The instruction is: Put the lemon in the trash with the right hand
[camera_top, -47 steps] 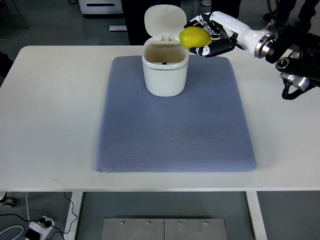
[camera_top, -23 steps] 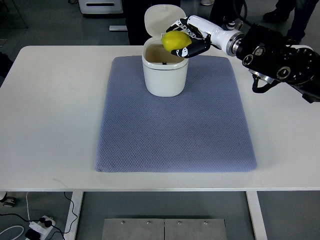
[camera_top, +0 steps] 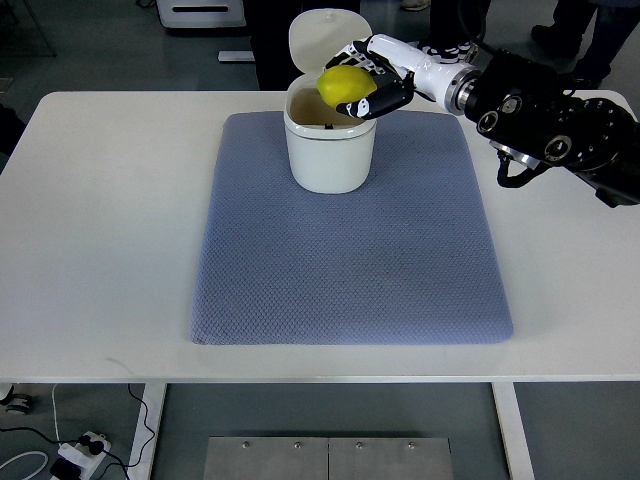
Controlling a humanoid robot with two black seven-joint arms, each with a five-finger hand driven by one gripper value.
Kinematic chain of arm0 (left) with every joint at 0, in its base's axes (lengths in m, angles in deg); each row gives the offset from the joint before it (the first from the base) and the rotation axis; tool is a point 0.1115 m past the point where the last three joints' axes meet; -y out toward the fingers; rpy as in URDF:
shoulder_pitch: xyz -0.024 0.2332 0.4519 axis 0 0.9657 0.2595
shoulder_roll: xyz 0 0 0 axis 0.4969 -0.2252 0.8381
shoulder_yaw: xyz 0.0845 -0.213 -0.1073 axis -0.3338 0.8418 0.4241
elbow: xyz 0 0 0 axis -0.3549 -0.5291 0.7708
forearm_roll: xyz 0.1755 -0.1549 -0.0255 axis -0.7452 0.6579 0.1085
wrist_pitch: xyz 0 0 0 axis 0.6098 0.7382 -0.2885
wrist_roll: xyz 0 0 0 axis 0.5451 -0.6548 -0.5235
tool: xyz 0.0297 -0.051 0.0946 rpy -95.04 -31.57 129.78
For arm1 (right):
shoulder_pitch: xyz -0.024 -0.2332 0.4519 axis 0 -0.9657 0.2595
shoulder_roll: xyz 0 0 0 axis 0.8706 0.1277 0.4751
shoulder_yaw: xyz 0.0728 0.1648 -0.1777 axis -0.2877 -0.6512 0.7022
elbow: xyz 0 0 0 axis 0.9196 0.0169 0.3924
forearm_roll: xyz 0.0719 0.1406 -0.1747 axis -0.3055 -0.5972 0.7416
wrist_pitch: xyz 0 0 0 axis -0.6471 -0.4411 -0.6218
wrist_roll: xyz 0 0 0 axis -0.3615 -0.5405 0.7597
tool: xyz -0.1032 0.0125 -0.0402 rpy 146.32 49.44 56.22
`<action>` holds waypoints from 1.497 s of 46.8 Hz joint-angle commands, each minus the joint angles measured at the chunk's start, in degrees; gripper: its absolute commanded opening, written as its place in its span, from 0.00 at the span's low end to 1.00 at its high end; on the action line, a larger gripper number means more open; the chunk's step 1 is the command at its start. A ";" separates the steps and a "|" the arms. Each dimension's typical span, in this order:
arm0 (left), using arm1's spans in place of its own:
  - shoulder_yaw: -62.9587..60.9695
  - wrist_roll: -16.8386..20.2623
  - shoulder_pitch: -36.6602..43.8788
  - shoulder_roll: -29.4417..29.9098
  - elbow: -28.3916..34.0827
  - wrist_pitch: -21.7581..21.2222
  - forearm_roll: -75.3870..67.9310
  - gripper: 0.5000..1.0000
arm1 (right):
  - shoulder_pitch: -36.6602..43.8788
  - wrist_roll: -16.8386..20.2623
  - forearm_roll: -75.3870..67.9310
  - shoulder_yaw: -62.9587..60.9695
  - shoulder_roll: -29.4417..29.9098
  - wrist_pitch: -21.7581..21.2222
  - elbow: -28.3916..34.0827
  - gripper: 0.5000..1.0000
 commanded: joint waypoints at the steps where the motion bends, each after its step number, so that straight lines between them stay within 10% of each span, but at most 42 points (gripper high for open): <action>1: 0.00 0.00 0.00 0.00 0.00 0.00 0.00 1.00 | 0.07 0.14 0.09 -0.01 0.00 0.09 0.00 0.72; 17: 0.00 0.00 0.00 0.00 0.00 0.00 0.00 1.00 | 0.16 0.23 0.09 -0.10 0.00 0.09 0.09 0.97; 42: 0.00 0.00 0.00 0.00 0.00 0.00 0.00 1.00 | 0.51 -0.03 0.27 0.07 -1.41 -1.05 1.06 1.00; 70: 0.00 0.00 0.00 0.00 0.00 0.00 0.00 1.00 | 0.16 -2.76 0.18 -1.85 -23.64 -2.29 18.28 1.00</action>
